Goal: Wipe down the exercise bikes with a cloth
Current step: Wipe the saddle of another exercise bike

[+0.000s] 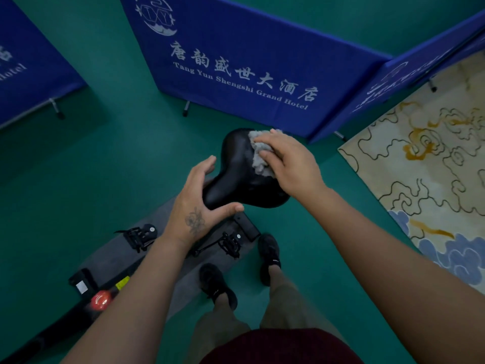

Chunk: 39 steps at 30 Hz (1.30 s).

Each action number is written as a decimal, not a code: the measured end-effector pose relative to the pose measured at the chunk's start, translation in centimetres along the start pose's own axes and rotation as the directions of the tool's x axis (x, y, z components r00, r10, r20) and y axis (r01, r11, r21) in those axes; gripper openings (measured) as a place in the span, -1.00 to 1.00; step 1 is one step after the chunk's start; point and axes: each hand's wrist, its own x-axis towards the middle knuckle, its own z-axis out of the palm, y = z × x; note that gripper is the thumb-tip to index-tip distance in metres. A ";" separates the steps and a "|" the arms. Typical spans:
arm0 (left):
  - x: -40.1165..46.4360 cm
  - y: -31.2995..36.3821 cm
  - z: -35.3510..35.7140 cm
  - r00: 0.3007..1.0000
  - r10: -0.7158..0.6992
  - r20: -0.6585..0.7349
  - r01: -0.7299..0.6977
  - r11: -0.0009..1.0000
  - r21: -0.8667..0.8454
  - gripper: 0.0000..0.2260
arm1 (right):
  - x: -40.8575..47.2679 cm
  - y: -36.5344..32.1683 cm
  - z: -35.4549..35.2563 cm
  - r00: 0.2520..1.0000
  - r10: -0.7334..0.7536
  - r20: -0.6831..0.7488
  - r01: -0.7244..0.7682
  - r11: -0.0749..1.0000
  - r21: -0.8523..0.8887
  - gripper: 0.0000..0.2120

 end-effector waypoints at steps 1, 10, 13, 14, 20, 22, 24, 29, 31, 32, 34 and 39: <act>-0.8 -0.1 0.1 1.000 -0.007 -0.016 0.007 1.000 -0.007 -0.03 | -0.9 0.5 -0.2 1.000 0.002 0.013 -0.003 1.000 0.023 -0.71; -6.0 -1.4 1.0 0.988 -0.145 -0.058 0.139 0.985 -0.103 0.04 | 1.4 0.7 1.7 0.979 0.007 0.203 0.029 0.984 -0.174 -0.47; -6.2 -1.5 1.2 0.987 -0.151 -0.054 0.143 0.981 -0.131 0.08 | 3.1 -0.4 2.8 0.984 0.011 0.180 0.036 0.967 -0.252 -0.50; -6.2 -1.5 1.2 0.986 -0.155 -0.055 0.146 0.980 -0.138 0.09 | 3.3 -0.7 3.2 0.983 -0.017 0.181 0.069 0.954 -0.290 -0.51; -6.3 -1.6 1.5 0.983 -0.173 -0.069 0.157 0.969 -0.191 0.15 | 1.5 -4.0 5.9 0.930 -0.233 0.283 0.316 0.901 -0.298 -0.51; -6.4 -1.7 1.6 0.982 -0.178 -0.064 0.162 0.965 -0.206 0.18 | 0.4 -4.9 6.3 0.924 -0.250 0.290 0.324 0.914 -0.244 -0.52; -6.5 -1.6 1.6 0.980 -0.195 -0.052 0.180 0.962 -0.206 0.20 | -0.9 -5.1 6.3 0.919 -0.278 0.281 0.337 0.923 -0.188 -0.57; -6.7 -1.8 1.1 0.981 -0.190 -0.045 0.179 0.966 -0.189 0.17 | -5.0 -2.7 5.2 0.922 -0.356 0.154 0.380 0.907 -0.180 -0.62; -6.9 -2.0 1.0 0.980 -0.192 -0.047 0.181 0.968 -0.174 0.17 | -6.7 -1.0 4.5 0.937 -0.334 0.099 0.349 0.907 -0.235 -0.63; -7.1 -2.1 0.9 0.979 -0.197 -0.050 0.187 0.968 -0.165 0.17 | -7.5 -0.1 4.1 0.942 -0.323 0.091 0.335 0.903 -0.270 -0.64; -7.3 -2.1 0.9 0.975 -0.216 -0.048 0.206 0.965 -0.162 0.17 | -9.0 1.6 3.4 0.947 -0.305 0.097 0.319 0.885 -0.338 -0.63; -7.5 -2.0 1.1 0.969 -0.243 -0.042 0.230 0.951 -0.207 0.15 | -10.5 4.0 2.4 0.994 -0.104 -0.019 0.097 0.972 -0.214 -0.54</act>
